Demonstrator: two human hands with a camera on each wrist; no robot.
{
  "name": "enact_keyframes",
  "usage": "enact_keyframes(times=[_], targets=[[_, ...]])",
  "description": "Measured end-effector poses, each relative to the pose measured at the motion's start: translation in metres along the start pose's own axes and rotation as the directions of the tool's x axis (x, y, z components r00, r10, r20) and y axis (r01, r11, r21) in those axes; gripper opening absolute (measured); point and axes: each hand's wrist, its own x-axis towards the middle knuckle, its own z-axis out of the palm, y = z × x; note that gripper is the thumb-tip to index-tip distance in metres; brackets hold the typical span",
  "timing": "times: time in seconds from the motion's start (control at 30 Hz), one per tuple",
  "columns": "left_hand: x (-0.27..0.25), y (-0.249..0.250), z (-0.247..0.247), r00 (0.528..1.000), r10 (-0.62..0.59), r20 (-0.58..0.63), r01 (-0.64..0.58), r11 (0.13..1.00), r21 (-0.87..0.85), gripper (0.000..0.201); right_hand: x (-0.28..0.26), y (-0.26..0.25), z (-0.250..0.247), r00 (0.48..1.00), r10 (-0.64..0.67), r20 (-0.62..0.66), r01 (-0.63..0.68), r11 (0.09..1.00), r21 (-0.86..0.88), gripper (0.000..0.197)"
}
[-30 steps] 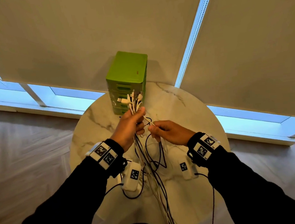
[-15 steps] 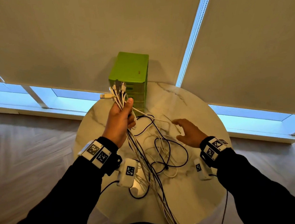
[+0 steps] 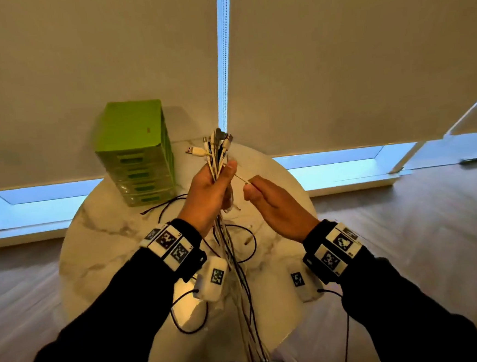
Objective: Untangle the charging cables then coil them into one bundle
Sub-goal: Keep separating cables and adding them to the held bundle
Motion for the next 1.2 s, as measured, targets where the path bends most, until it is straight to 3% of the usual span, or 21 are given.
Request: enact_keyframes(times=[0.17, 0.27, 0.3, 0.37, 0.4, 0.43, 0.47, 0.57, 0.63, 0.8, 0.97, 1.1, 1.2], targets=[[0.006, 0.000, 0.038, 0.998, -0.032, 0.049, 0.036, 0.996, -0.076, 0.028, -0.031, 0.026, -0.053, 0.962, 0.126, -0.242, -0.155, 0.983, -0.103, 0.036], [0.007, 0.001, 0.054, 0.995, -0.058, 0.078, 0.069, 0.988, -0.138, 0.028, -0.059, 0.072, -0.079, 0.925, 0.298, -0.237, -0.347, 0.916, -0.202, 0.037], [0.006, 0.001, 0.060, 0.995, -0.064, 0.078, 0.075, 0.986, -0.150, 0.028, -0.072, 0.092, -0.084, 0.887, 0.412, -0.208, -0.453, 0.862, -0.227, 0.036], [0.005, -0.001, 0.069, 0.995, -0.077, 0.060, 0.087, 0.980, -0.179, 0.028, -0.097, 0.128, -0.083, 0.724, 0.675, -0.144, -0.687, 0.683, -0.248, 0.029], [0.005, -0.003, 0.075, 0.994, -0.094, 0.061, 0.104, 0.975, -0.197, 0.029, -0.110, 0.140, -0.077, 0.635, 0.762, -0.123, -0.763, 0.594, -0.257, 0.026], [0.004, -0.006, 0.080, 0.991, -0.113, 0.070, 0.126, 0.967, -0.221, 0.029, -0.118, 0.147, -0.067, 0.594, 0.797, -0.108, -0.791, 0.553, -0.262, 0.027], [0.004, -0.009, 0.087, 0.987, -0.133, 0.088, 0.151, 0.959, -0.240, 0.030, -0.123, 0.148, -0.057, 0.613, 0.784, -0.093, -0.778, 0.579, -0.244, 0.032], [0.002, -0.019, 0.099, 0.975, -0.172, 0.142, 0.203, 0.948, -0.247, 0.035, -0.121, 0.121, -0.026, 0.806, 0.592, 0.006, -0.591, 0.804, -0.058, 0.040], [0.001, -0.024, 0.105, 0.968, -0.187, 0.169, 0.225, 0.943, -0.247, 0.036, -0.115, 0.096, -0.016, 0.863, 0.497, 0.087, -0.503, 0.861, 0.075, 0.038], [0.008, -0.030, 0.105, 0.967, -0.202, 0.158, 0.238, 0.934, -0.265, 0.035, -0.111, 0.067, -0.020, 0.908, 0.399, 0.125, -0.415, 0.898, 0.149, 0.014], [0.023, -0.042, 0.093, 0.981, -0.189, 0.043, 0.193, 0.968, -0.160, 0.034, -0.118, 0.059, -0.034, 0.955, 0.286, -0.072, -0.275, 0.952, 0.135, 0.019], [0.028, -0.055, 0.085, 0.992, -0.119, -0.035, 0.122, 0.988, 0.099, 0.034, -0.112, 0.059, -0.045, 0.934, 0.272, -0.233, -0.241, 0.959, 0.152, 0.020], [0.029, -0.058, 0.084, 0.993, -0.103, -0.063, 0.111, 0.985, 0.129, 0.036, -0.111, 0.069, -0.050, 0.884, 0.352, -0.308, -0.312, 0.934, 0.172, 0.022]])
